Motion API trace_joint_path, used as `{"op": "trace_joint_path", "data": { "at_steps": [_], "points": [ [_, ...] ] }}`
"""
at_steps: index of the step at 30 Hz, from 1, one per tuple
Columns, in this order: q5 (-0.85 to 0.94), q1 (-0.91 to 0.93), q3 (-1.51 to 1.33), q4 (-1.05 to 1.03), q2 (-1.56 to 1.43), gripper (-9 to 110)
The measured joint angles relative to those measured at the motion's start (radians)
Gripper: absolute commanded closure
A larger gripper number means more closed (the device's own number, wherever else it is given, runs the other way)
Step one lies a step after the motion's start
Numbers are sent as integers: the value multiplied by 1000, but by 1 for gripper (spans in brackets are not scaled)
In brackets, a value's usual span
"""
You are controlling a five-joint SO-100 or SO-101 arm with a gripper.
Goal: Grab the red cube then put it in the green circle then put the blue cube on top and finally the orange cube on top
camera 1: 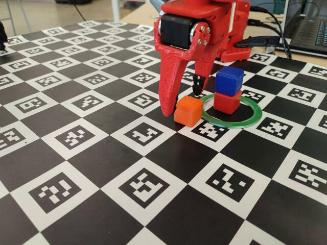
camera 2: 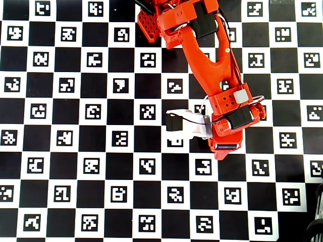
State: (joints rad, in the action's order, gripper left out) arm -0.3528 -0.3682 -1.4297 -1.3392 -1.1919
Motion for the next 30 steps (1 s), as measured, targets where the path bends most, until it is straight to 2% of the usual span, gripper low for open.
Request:
{"op": "trace_joint_path", "data": {
  "at_steps": [30],
  "points": [
    [-37, -9, -69, 114, 55, 68]
  ]
}}
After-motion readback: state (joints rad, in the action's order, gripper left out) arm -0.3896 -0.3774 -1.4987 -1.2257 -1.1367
